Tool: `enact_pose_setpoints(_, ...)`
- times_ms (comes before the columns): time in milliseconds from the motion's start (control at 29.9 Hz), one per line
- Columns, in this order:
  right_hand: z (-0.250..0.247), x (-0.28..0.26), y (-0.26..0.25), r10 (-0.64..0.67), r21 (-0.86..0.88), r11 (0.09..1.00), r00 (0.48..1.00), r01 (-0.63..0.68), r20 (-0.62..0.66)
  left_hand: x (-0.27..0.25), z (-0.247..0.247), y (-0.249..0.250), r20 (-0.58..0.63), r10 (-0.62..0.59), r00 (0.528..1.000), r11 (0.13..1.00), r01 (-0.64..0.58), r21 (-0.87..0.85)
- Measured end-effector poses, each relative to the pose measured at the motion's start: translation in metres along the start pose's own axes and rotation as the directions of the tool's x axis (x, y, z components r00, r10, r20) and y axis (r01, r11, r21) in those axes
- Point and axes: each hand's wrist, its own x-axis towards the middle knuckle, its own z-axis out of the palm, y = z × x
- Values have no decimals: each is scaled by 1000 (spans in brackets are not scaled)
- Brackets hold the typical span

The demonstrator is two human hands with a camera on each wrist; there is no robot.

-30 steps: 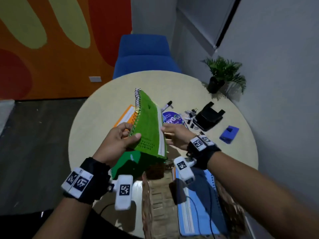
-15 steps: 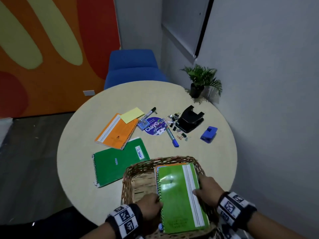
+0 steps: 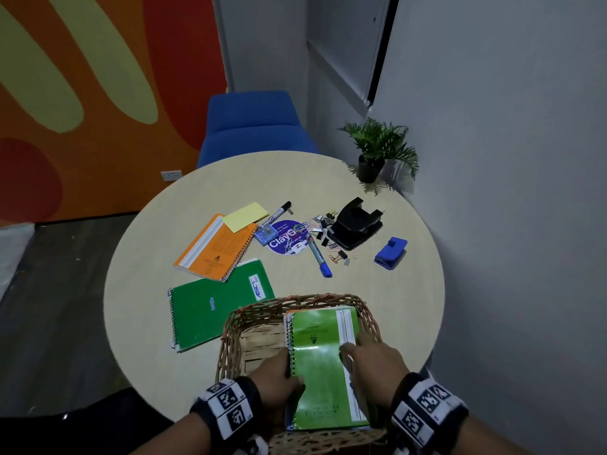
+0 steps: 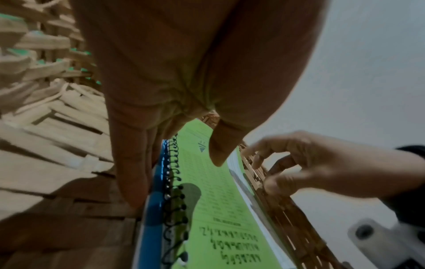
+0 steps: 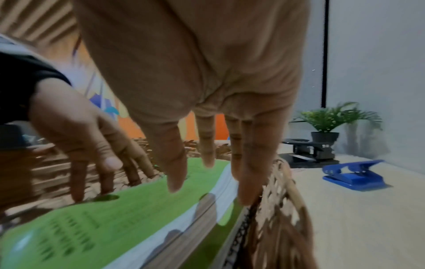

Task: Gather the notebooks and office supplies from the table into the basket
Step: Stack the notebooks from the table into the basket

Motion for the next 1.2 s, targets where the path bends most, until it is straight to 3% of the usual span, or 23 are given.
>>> enact_pose_setpoints(67, 5, -8, -3, -62, -90, 994, 997, 67, 53, 0, 0, -3, 32, 4, 999, 1000, -4, -7)
enact_pose_setpoints(201, -11, -7, -10, -88, -86, 991, 987, 101, 135, -9, -11, -7, 37, 46, 998, 997, -44, -69)
enact_pose_setpoints(268, -33, 4, -19, -113, -14, 993, 986, 116, 124, -13, -30, -12, -19, 47, 999, 979, -50, -196)
enact_pose_setpoints(335, -59, 22, -38, -138, 192, 973, 990, 130, 29, -16, -62, -22, -134, 53, 990, 928, -98, -360)
enact_pose_setpoints(435, -94, 65, -81, -123, 634, 765, 992, 115, -31, -10, -122, -45, -333, -38, 942, 869, -133, -476)
enact_pose_setpoints(535, -108, 117, -127, -113, 902, 428, 986, -63, 123, 21, -174, -75, -477, -150, 866, 878, -105, -467)
enact_pose_setpoints(602, -102, 153, -154, -64, 953, 192, 966, -234, 250, 49, -203, -98, -545, -226, 808, 890, -56, -452)
enact_pose_setpoints(669, -90, 187, -174, 25, 950, 107, 956, -294, 293, 76, -225, -124, -589, -317, 743, 897, 33, -441)
enact_pose_setpoints(736, -78, 212, -189, 81, 940, 84, 943, -331, 324, 94, -240, -149, -580, -407, 706, 890, 162, -427)
enact_pose_setpoints(803, -70, 231, -201, 118, 921, 70, 920, -384, 375, 108, -246, -169, -527, -455, 717, 871, 236, -431)
enact_pose_setpoints(903, -68, 246, -216, 188, 898, 18, 884, -439, 428, 123, -243, -186, -520, -412, 749, 904, 264, -335)
enact_pose_setpoints(970, -61, 253, -222, 267, 899, 87, 879, -430, 395, 127, -239, -188, -556, -359, 750, 933, 264, -247)
enact_pose_setpoints(1037, -52, 260, -223, 264, 888, 199, 896, -414, 358, 125, -238, -186, -551, -346, 760, 938, 262, -228)
enact_pose_setpoints(1104, -50, 264, -226, 250, 913, 140, 906, -383, 342, 122, -240, -184, -498, -354, 791, 929, 235, -287)
enact_pose_setpoints(1137, -51, 263, -226, 273, 927, 84, 903, -366, 332, 118, -243, -183, -471, -353, 808, 923, 219, -317)
enact_pose_setpoints(1171, -55, 260, -225, 314, 936, -26, 886, -351, 341, 112, -245, -183, -451, -357, 818, 916, 212, -341)
enact_pose_setpoints(1204, -62, 260, -224, 277, 931, -42, 891, -363, 360, 106, -246, -184, -447, -357, 820, 914, 207, -349)
